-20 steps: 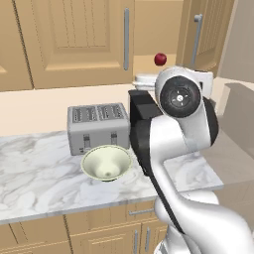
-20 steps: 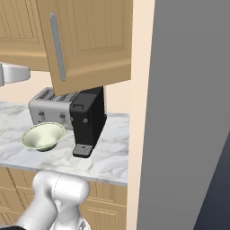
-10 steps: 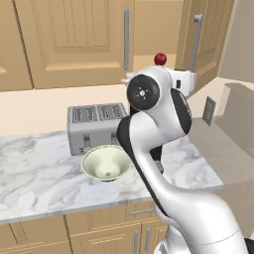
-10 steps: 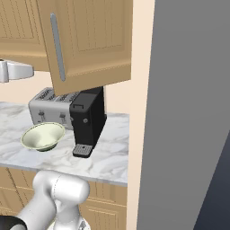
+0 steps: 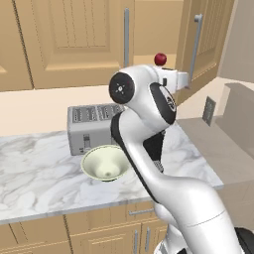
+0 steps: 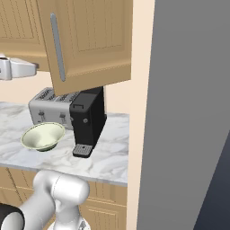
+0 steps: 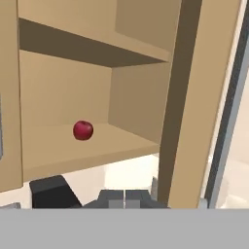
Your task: Open the cabinet. Pick the banana and apple from the cabinet and place them into the bowl. Then close the cabinet.
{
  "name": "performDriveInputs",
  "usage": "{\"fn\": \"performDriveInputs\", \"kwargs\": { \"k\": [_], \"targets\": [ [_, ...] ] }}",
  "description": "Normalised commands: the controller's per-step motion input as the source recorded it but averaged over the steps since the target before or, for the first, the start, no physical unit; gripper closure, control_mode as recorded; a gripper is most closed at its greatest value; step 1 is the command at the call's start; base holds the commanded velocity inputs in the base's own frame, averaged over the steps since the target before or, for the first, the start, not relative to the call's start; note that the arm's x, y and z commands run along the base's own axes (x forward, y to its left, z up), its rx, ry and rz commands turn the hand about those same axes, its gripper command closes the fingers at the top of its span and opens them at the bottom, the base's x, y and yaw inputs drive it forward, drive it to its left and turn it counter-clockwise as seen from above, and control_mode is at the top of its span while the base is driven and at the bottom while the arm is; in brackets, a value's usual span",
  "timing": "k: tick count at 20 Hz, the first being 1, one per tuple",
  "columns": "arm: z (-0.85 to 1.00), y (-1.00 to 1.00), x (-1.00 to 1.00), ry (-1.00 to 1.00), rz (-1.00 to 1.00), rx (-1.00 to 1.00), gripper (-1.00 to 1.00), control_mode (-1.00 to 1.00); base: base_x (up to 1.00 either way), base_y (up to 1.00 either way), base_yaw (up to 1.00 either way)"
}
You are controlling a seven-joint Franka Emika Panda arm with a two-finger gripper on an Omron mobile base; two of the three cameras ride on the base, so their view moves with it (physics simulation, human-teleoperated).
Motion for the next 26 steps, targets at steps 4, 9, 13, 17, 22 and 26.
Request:
{"fn": "performDriveInputs", "kwargs": {
  "k": [4,9,13,17,22,26],
  "targets": [
    [0.0,0.0,0.15,0.0,-0.13,0.0,1.0,-1.0,0.0,0.0,0.0],
    [0.0,0.0,0.06,0.0,-0.13,0.0,1.0,-1.0,0.0,0.0,0.0],
    [0.0,-0.01,0.08,0.0,-0.11,0.0,1.0,-1.0,0.0,0.0,0.0],
    [0.0,-0.04,0.03,-0.01,-0.12,0.0,1.0,-1.0,0.0,0.0,0.0],
    [0.0,-0.17,0.01,0.0,-0.1,0.0,1.0,-1.0,0.0,0.0,0.0],
    [0.0,-0.33,0.0,0.0,-0.06,-0.01,1.0,-1.0,0.0,0.0,0.0]
  ]
}}
